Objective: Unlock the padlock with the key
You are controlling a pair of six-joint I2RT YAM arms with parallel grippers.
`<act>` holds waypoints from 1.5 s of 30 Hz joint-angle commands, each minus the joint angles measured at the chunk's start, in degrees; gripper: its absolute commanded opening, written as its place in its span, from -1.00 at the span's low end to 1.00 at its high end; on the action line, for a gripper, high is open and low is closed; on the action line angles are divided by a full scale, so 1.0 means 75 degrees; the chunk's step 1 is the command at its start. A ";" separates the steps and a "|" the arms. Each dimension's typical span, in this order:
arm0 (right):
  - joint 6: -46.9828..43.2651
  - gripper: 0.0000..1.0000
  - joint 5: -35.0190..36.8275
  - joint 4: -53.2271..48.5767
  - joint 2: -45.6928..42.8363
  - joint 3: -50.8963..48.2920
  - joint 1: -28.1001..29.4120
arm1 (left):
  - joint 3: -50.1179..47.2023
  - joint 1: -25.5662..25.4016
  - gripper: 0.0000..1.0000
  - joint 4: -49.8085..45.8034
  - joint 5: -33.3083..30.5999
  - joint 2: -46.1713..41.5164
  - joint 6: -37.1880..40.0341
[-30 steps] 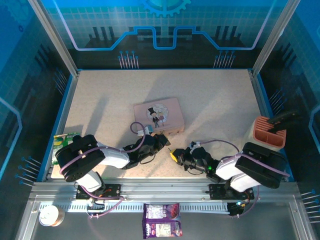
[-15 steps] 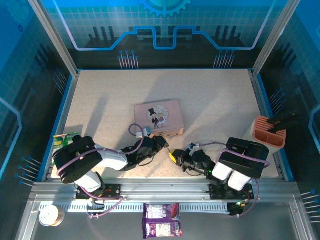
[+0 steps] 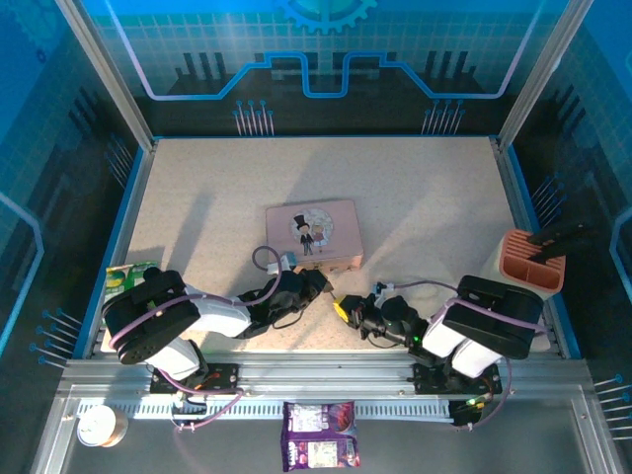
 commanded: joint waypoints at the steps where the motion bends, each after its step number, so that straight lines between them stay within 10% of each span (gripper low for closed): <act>1: 0.0176 -1.00 0.0102 0.0840 0.0616 0.0097 0.0159 | 0.0117 -0.0058 -1.00 0.0542 -0.0040 -0.0103 0.0010; 19: -0.0294 -1.00 0.0529 -0.0319 -0.0780 -0.0063 0.0339 | 0.0182 -0.0130 -1.00 0.0502 -0.0051 -0.0103 0.0006; 45: -0.0013 -1.00 0.0590 0.0816 0.0336 -0.0181 0.0369 | 0.0136 -0.0204 -1.00 0.0250 -0.0195 -0.0337 0.0039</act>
